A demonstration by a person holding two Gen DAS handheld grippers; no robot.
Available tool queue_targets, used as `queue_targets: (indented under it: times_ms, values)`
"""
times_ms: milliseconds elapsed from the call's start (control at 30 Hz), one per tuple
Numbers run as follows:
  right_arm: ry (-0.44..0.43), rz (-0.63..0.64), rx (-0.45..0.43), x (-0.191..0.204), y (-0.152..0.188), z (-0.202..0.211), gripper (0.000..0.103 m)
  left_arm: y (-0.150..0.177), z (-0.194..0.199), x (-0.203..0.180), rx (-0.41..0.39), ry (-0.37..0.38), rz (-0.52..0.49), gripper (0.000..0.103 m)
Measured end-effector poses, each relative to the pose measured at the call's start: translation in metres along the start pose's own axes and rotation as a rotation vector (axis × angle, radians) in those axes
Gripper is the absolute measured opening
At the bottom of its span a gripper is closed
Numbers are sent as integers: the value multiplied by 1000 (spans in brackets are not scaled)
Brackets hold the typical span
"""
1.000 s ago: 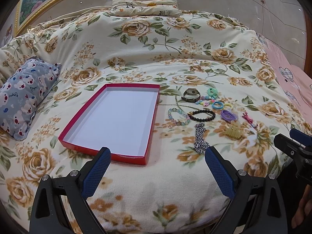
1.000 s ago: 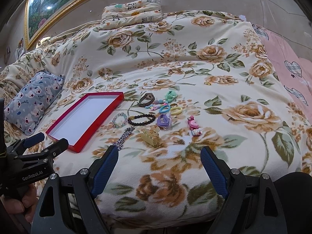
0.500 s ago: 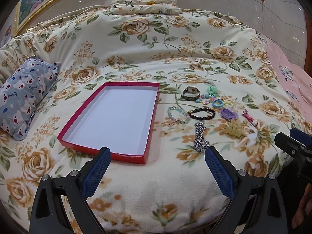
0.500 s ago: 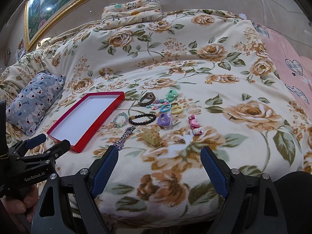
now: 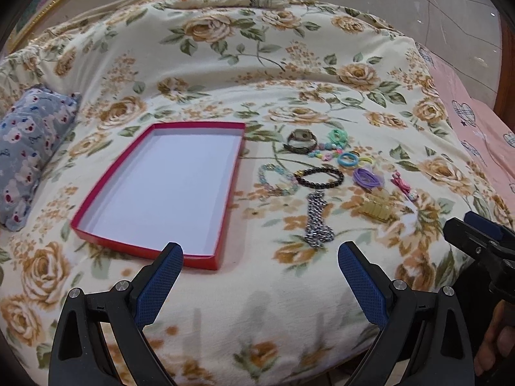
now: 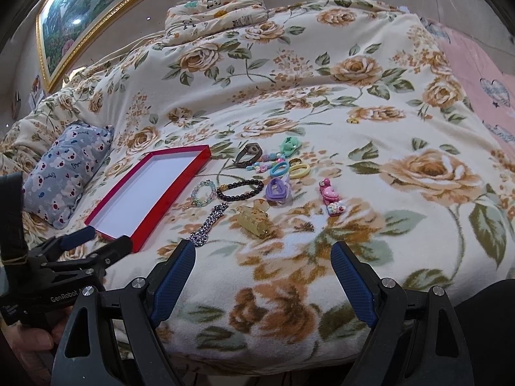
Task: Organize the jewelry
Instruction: 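Grasp the silver chain with the left tool while the right tool grasps the yellow claw clip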
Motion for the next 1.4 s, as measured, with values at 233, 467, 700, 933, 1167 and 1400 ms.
queue_targets:
  times_ms: [233, 467, 700, 933, 1167, 1400]
  values:
    - [-48, -33, 37, -6, -6, -15, 86, -9, -25, 0, 49, 47, -19, 96]
    - [-103, -46, 94, -5, -10, -41, 77, -14, -56, -3, 94, 69, -32, 92]
    - [-154, -67, 154, -1, -12, -71, 65, -17, -83, -13, 129, 98, -58, 88]
    - [-169, -101, 223, -7, -5, -95, 56, -15, -113, -16, 190, 128, -73, 74]
    - [-168, -120, 249, -10, -3, -105, 55, -15, -136, -25, 219, 177, -91, 45]
    - [-174, -120, 253, -11, -1, -111, 43, -15, -138, -26, 211, 237, -93, 12]
Point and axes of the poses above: each gripper's, at about its wrist camera, not at the fingertips, and z roughly against the way its jaws point, x to its left, y to its underside, the point moved 6 cm from there along -z, roughly the way its jaws point, and after that the axes turned 8 degrees about -x, right-handed, at the moved point
